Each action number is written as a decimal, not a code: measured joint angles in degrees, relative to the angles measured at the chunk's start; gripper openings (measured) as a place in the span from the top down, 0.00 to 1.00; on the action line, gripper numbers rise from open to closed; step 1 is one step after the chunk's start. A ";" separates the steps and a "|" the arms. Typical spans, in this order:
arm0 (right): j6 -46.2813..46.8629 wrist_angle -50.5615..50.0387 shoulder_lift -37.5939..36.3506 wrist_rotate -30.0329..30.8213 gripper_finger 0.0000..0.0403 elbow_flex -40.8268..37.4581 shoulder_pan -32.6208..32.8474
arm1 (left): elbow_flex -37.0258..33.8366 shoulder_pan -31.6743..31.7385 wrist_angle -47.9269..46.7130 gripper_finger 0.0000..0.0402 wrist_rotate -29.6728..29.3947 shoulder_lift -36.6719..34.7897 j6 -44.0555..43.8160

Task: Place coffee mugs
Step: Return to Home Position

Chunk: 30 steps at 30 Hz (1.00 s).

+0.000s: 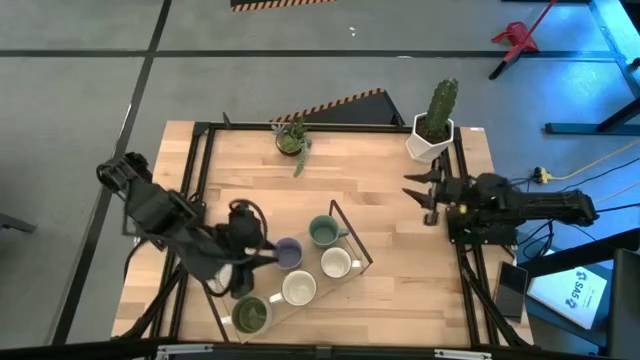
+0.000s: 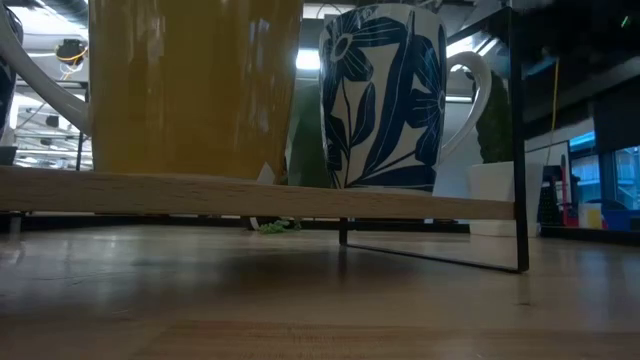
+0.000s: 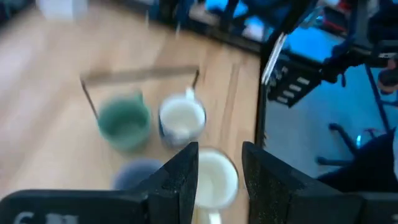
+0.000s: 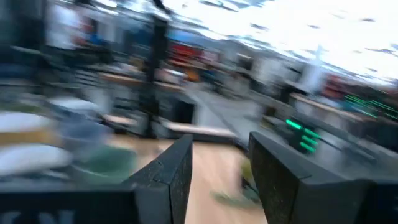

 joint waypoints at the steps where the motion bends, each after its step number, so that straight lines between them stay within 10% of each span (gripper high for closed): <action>1: -0.28 -2.11 -0.04 -4.08 0.65 2.11 0.00 | 1.41 0.00 0.03 0.71 -0.98 -0.02 2.99; 5: -4.47 -11.07 0.02 -12.45 0.65 12.45 0.06 | 4.83 0.49 0.00 0.71 -9.11 -0.57 8.49; 13: -18.20 -33.08 -0.79 -8.39 0.65 32.64 0.00 | -1.87 4.44 4.46 0.71 -12.51 -12.63 13.56; 30: -9.99 -44.63 -16.00 -10.56 0.65 30.82 0.07 | -56.15 17.04 42.70 0.71 2.76 -53.72 22.57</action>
